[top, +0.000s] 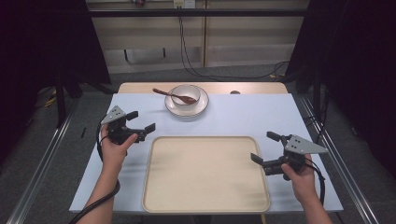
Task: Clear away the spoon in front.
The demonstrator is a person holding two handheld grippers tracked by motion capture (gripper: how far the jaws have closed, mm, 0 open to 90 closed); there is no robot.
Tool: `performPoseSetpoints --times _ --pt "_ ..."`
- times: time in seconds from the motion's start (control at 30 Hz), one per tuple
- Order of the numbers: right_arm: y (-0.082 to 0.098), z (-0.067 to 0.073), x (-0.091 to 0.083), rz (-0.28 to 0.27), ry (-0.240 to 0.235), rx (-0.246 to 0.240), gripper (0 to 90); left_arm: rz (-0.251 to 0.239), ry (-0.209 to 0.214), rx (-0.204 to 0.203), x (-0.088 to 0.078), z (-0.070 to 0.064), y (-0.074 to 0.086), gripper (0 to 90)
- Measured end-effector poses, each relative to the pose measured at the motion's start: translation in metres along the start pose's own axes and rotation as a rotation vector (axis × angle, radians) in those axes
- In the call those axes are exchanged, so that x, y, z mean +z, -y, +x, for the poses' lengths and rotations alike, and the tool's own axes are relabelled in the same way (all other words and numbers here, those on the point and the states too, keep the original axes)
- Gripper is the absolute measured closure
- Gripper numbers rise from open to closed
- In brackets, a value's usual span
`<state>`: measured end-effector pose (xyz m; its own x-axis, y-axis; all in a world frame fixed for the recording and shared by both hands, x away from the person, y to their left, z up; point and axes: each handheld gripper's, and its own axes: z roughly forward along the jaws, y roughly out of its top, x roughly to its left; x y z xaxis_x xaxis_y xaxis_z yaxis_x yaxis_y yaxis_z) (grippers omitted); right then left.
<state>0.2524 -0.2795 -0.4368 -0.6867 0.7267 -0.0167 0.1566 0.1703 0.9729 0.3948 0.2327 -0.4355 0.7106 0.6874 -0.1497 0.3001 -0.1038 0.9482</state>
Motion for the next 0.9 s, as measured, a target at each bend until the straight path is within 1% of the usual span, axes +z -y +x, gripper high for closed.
performPoseSetpoints --times 0.07,0.1,0.17,0.2,0.23,0.27,0.33,0.37,0.4,0.43,0.5,0.53,0.57,0.6,0.63,0.67,0.7,0.77,0.83,0.87,0.9 --pt "0.0 0.0 -0.001 0.002 -0.004 -0.001 0.2 -0.001 -0.021 -0.015 0.004 0.002 -0.002 0.3" --pt "0.0 0.0 -0.001 -0.002 -0.004 0.002 0.2 -0.008 -0.006 -0.023 0.006 0.003 -0.003 0.3" --pt "0.0 0.0 -0.001 -0.001 -0.002 0.001 0.2 -0.015 -0.03 -0.044 0.01 0.004 -0.005 0.3" --pt "0.0 0.0 0.0 0.001 -0.005 -0.001 0.2 -0.008 -0.029 -0.039 0.012 0.005 -0.005 0.3" --pt "0.0 0.0 0.0 0.001 -0.005 -0.001 0.2 -0.013 -0.031 -0.045 0.015 0.005 -0.005 0.3" --pt "0.0 0.0 0.0 0.0 -0.005 0.001 0.2 -0.002 -0.041 -0.039 0.017 0.006 -0.006 0.3" --pt "0.001 0.0 0.001 0.005 0.004 0.002 0.2 0.005 -0.058 -0.046 0.021 0.008 -0.007 0.3" --pt "0.001 0.0 0.001 0.005 0.004 0.002 0.2 0.003 -0.049 -0.049 0.023 0.009 -0.007 0.3" --pt "0.001 0.0 0.001 0.004 -0.008 -0.007 0.3 0.006 -0.054 -0.046 0.024 0.01 -0.008 0.3" --pt "0.001 0.0 0.001 0.004 -0.008 -0.007 0.3 0.01 -0.067 -0.045 0.026 0.011 -0.008 0.3" --pt "0.001 0.001 0.002 0.004 -0.012 -0.002 0.3 0.013 -0.057 -0.043 0.03 0.013 -0.009 0.3" --pt "0.001 0.001 0.002 0.005 -0.013 -0.003 0.3 0.009 -0.062 -0.05 0.031 0.014 -0.01 0.3" --pt "0.001 0.001 0.002 0.006 -0.015 -0.002 0.2 0.022 -0.072 -0.04 0.033 0.015 -0.011 0.3" --pt "0.001 0.001 0.002 0.011 -0.015 -0.001 0.2 0.01 -0.061 -0.053 0.035 0.015 -0.011 0.3" --pt "0.001 0.001 0.002 0.01 -0.013 0.001 0.3 0.013 -0.074 -0.051 0.037 0.015 -0.011 0.3" --pt "0.001 0.001 0.002 0.011 -0.016 -0.005 0.3 0.013 -0.07 -0.055 0.038 0.016 -0.012 0.3" --pt "0.001 0.001 0.003 0.013 -0.014 -0.004 0.2 0.013 -0.082 -0.053 0.04 0.017 -0.012 0.3" --pt "0.001 0.001 0.003 0.018 -0.022 -0.006 0.2 0.017 -0.087 -0.06 0.045 0.019 -0.012 0.3" --pt "0.002 0.002 0.004 0.015 -0.016 -0.01 0.3 0.027 -0.102 -0.057 0.048 0.02 -0.012 0.4" --pt "0.002 0.002 0.004 0.015 -0.016 -0.013 0.3 0.037 -0.094 -0.048 0.05 0.021 -0.013 0.3" --pt "0.002 0.002 0.004 0.016 -0.02 -0.009 0.3 0.038 -0.099 -0.05 0.052 0.022 -0.013 0.4"
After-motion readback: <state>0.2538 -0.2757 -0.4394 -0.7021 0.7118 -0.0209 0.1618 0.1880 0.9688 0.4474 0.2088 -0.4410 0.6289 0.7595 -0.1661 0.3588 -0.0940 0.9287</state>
